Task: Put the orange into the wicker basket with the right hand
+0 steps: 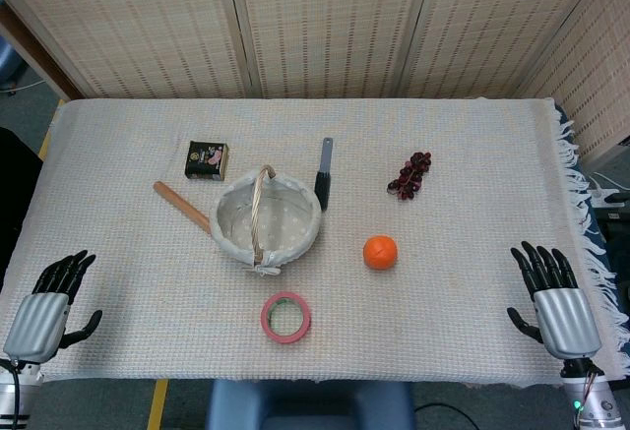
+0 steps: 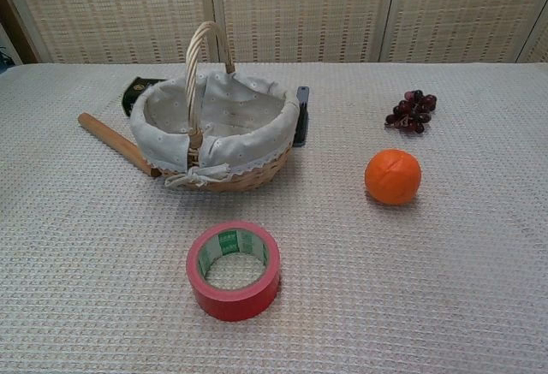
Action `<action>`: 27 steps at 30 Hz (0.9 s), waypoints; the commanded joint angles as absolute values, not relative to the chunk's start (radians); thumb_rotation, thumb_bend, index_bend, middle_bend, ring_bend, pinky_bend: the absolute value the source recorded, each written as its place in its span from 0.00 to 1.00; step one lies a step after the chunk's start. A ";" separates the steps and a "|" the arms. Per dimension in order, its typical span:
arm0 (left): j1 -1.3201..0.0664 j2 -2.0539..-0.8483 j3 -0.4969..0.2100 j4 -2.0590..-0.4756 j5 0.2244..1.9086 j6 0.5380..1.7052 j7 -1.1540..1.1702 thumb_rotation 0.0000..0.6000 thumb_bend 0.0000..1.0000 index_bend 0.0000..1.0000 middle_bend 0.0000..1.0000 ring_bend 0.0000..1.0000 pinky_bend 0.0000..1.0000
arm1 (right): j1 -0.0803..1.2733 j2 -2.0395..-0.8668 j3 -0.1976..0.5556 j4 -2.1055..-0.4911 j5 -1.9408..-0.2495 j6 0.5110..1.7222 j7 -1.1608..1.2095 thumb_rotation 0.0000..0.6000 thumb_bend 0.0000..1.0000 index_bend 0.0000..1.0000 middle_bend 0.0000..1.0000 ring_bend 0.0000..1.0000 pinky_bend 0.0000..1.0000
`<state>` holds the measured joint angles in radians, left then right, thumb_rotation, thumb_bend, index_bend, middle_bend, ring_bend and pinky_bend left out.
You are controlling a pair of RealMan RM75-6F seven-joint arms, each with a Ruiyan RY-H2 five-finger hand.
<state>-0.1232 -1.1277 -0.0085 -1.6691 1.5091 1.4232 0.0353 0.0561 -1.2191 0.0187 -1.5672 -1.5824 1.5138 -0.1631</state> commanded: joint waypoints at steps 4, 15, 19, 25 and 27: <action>-0.122 -1.128 -0.010 -1.669 1.509 1.427 0.036 1.00 0.35 0.00 0.00 0.00 0.08 | 0.059 -1.206 0.018 -1.591 -1.590 1.514 -0.144 1.00 0.12 0.00 0.00 0.00 0.04; -0.126 -1.128 -0.010 -1.665 1.505 1.417 0.027 1.00 0.35 0.00 0.00 0.00 0.08 | 0.185 -1.195 0.104 -1.787 -1.350 1.268 -0.376 1.00 0.11 0.00 0.00 0.00 0.03; -0.126 -1.126 -0.010 -1.666 1.504 1.416 0.022 1.00 0.35 0.00 0.00 0.00 0.08 | 0.269 -1.249 0.157 -1.843 -1.198 1.178 -0.496 1.00 0.09 0.00 0.00 0.00 0.03; -0.128 -1.123 -0.008 -1.671 1.503 1.410 0.018 1.00 0.35 0.00 0.00 0.00 0.08 | 0.396 -1.395 0.221 -1.846 -1.017 1.140 -0.660 1.00 0.09 0.00 0.00 0.00 0.03; -0.127 -1.122 -0.007 -1.672 1.503 1.410 0.017 1.00 0.35 0.00 0.00 0.00 0.08 | 0.432 -1.444 0.234 -1.836 -0.962 1.143 -0.702 1.00 0.09 0.00 0.00 0.00 0.03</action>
